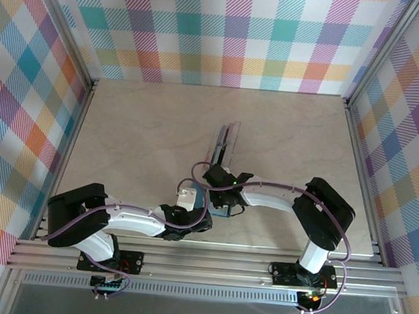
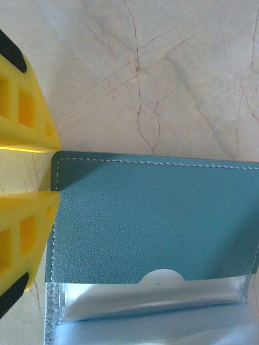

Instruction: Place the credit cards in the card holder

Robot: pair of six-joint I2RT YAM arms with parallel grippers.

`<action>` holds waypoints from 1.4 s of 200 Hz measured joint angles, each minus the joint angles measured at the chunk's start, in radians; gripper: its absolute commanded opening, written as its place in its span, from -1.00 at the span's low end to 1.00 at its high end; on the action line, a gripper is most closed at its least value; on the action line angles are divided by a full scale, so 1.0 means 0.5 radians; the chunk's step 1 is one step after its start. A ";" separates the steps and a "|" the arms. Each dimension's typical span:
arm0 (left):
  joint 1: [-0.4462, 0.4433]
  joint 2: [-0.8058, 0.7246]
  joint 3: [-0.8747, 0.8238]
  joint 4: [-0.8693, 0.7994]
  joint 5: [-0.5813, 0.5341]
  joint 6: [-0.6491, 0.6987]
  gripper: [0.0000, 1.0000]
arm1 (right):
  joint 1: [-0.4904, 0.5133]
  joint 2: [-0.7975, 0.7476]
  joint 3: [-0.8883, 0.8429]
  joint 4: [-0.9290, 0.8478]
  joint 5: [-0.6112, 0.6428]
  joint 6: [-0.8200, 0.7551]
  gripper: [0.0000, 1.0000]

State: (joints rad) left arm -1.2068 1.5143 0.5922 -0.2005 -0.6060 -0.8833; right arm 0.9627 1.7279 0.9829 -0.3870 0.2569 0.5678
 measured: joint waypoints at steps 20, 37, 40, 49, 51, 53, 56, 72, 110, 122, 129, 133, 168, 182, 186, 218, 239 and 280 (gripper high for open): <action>-0.006 0.000 -0.002 0.002 -0.002 -0.003 -0.51 | 0.011 -0.012 -0.010 0.013 -0.023 0.003 -0.87; -0.010 0.001 -0.002 0.001 -0.005 -0.016 -0.52 | 0.014 -0.021 -0.010 0.010 -0.033 -0.009 -1.00; -0.012 0.001 -0.002 0.001 -0.005 -0.019 -0.53 | 0.014 -0.021 -0.009 0.009 -0.037 0.002 -1.00; -0.016 0.002 -0.003 0.000 -0.012 -0.024 -0.53 | 0.014 -0.021 -0.005 0.005 -0.043 -0.008 -1.00; -0.018 0.003 -0.003 0.000 -0.014 -0.025 -0.53 | 0.014 -0.021 -0.002 0.002 -0.044 -0.008 -1.00; -0.019 0.004 -0.004 0.001 -0.017 -0.027 -0.53 | 0.014 -0.021 -0.001 0.001 -0.045 -0.008 -1.00; -0.019 0.005 -0.004 0.001 -0.018 -0.028 -0.53 | 0.014 -0.021 0.002 -0.003 -0.046 -0.009 -1.00; -0.027 0.006 -0.004 0.000 -0.026 -0.031 -0.54 | 0.014 -0.021 0.026 -0.018 -0.068 -0.011 -1.00; -0.052 0.012 -0.004 -0.007 -0.041 -0.040 -0.53 | 0.014 -0.021 0.083 -0.036 -0.149 -0.015 -0.97; -0.056 0.015 -0.004 -0.007 -0.048 -0.043 -0.54 | 0.014 -0.021 0.107 -0.038 -0.185 -0.016 -0.86; -0.059 0.018 -0.004 -0.007 -0.049 -0.044 -0.53 | 0.014 -0.021 0.121 -0.040 -0.208 -0.016 -0.82; -0.060 0.018 -0.004 -0.007 -0.050 -0.044 -0.53 | 0.014 -0.020 0.133 -0.043 -0.224 -0.016 -0.78; -0.060 0.018 -0.009 0.002 -0.050 -0.060 -0.53 | 0.014 0.010 0.243 -0.019 -0.359 -0.017 -0.52; -0.060 0.014 -0.018 0.019 -0.055 -0.074 -0.53 | 0.014 0.021 0.248 0.008 -0.407 -0.018 -0.40; -0.060 0.013 -0.021 0.022 -0.055 -0.075 -0.53 | 0.013 0.025 0.249 0.011 -0.420 -0.011 -0.36; -0.060 -0.027 -0.052 0.043 -0.040 -0.100 -0.49 | 0.011 0.042 0.248 0.033 -0.513 -0.013 -0.23; -0.060 -0.079 -0.078 0.036 -0.005 -0.129 -0.44 | -0.003 0.050 0.242 0.071 -0.571 -0.007 -0.10; -0.082 -0.243 -0.146 -0.056 0.051 -0.158 -0.32 | -0.008 0.059 0.233 0.140 -0.669 -0.008 0.15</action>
State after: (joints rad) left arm -1.2476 1.3930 0.5190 -0.2283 -0.5804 -0.9623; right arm 0.9588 1.7573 1.0992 -0.3168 -0.0776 0.5636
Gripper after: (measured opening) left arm 0.319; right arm 0.541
